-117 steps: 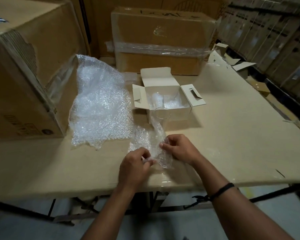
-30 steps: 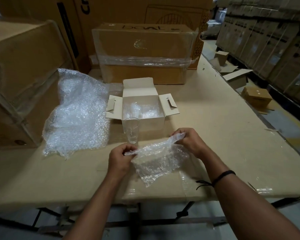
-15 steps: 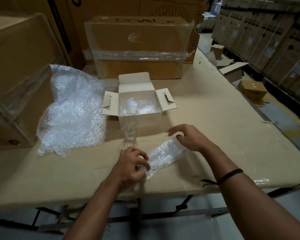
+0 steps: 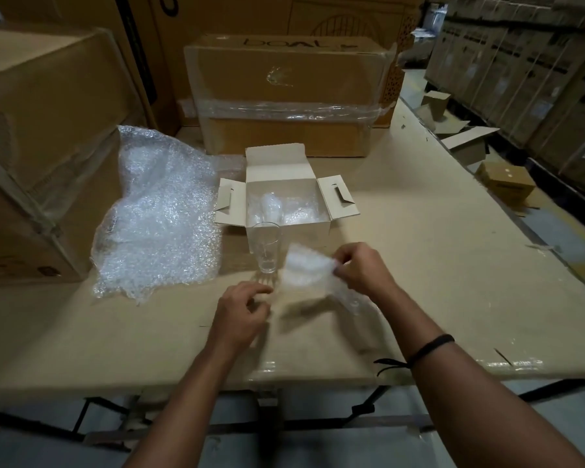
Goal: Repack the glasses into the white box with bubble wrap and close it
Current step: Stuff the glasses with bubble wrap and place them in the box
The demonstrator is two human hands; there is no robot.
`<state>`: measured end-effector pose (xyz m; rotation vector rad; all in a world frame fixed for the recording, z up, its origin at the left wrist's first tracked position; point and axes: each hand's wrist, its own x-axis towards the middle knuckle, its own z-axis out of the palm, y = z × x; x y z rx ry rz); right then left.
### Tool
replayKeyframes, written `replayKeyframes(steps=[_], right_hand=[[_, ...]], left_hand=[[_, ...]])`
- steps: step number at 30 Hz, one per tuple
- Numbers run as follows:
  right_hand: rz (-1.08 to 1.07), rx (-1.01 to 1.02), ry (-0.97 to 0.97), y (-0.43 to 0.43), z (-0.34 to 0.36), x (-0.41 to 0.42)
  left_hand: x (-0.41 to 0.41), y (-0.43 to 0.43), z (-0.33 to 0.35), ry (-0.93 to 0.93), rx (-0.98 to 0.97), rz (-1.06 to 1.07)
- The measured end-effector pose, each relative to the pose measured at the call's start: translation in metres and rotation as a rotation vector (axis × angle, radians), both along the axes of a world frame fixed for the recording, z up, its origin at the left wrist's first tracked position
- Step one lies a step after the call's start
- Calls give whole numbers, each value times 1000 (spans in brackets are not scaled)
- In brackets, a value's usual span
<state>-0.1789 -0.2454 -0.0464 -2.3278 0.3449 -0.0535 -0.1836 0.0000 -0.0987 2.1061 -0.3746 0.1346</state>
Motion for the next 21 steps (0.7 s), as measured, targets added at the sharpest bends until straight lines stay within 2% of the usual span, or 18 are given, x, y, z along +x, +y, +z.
replayKeyframes(steps=[3,4,6,9,13,17,21], right_hand=[[-266,922,-9,-2,8,-4],[-298,1104,-5,-2,11,-7],[-357,1287,-40,3,16,-11],[-435,1436,-78,10,16,-16],[-514,1571,-68,14,11,-22],[-606,1389,1,20,5,-24],[-626,1248,-51,23,2,-21]], left_hand=[[14,1,4,22,-9,166],[21,0,5,39,-20,194],[36,-3,6,96,-23,213],[58,-10,1,184,20,178],[77,-21,-4,201,101,143],[79,-19,-4,186,73,106],[69,-4,3,154,79,23]])
